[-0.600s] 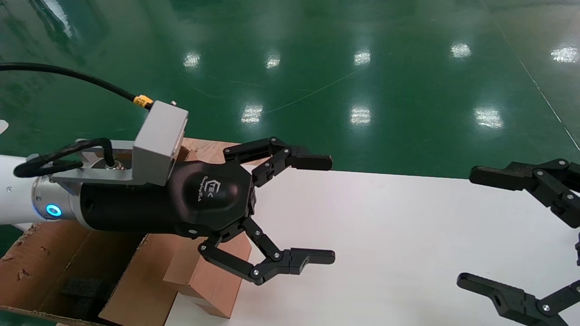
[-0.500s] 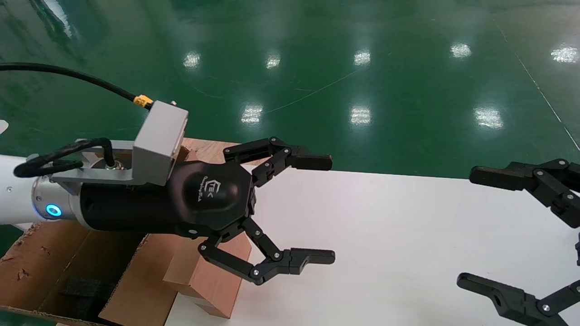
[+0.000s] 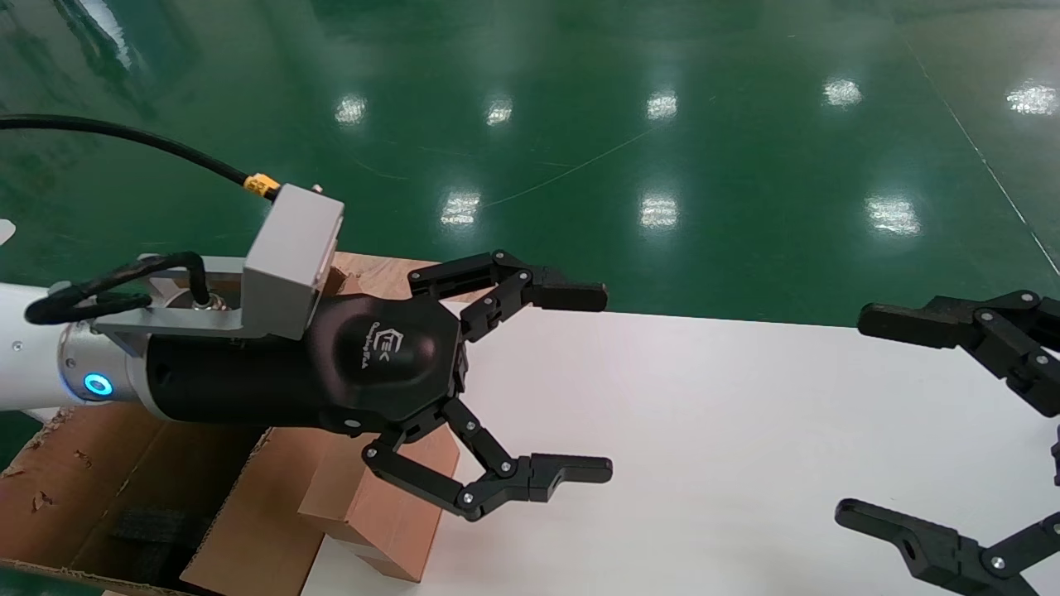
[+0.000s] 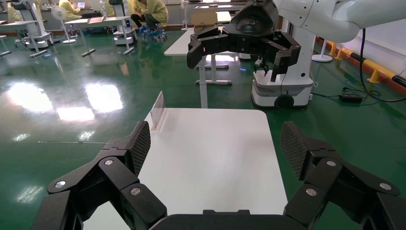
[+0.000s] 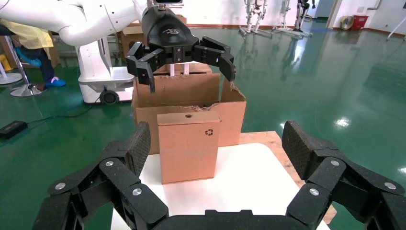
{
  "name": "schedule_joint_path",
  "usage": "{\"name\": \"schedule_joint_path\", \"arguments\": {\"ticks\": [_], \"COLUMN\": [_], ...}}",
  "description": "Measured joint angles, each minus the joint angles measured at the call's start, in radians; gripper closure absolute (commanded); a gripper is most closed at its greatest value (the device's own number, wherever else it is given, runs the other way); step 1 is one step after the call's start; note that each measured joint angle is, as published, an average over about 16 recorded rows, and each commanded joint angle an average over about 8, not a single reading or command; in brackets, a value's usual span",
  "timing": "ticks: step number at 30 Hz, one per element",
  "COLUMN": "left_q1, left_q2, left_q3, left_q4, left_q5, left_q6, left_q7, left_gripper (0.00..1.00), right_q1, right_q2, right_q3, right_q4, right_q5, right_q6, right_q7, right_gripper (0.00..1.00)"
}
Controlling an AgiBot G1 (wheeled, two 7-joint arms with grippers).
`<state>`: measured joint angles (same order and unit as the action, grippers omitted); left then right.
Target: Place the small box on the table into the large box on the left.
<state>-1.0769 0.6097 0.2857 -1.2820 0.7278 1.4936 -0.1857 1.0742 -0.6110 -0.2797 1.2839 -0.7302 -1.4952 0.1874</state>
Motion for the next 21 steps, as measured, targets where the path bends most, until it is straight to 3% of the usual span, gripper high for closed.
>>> {"name": "schedule_joint_path", "arguments": {"ticks": [2,3,21], "left_q1": [0.0,0.0,-0.01], "left_q2": [0.0,0.0,-0.019], "left_q3": [0.0,0.0,0.012], "left_q4": [0.0,0.0,-0.027], "left_q5": [0.0,0.0,0.064], "left_q6": [0.0,0.0,-0.036], "left_q7": [0.0,0.0,-0.009], "left_gripper": [0.0,0.0,0.0], "right_q1": [0.0,0.0,0.0], "right_q2": [0.0,0.0,0.0], "right_q3": [0.0,0.0,-0.001], "right_q4": [0.0,0.0,-0.001], "right_q5": [0.0,0.0,0.0], "right_q6": [0.0,0.0,0.0], "right_q7": [0.0,0.0,0.0], "right_gripper": [0.97,1.0,1.0]}}
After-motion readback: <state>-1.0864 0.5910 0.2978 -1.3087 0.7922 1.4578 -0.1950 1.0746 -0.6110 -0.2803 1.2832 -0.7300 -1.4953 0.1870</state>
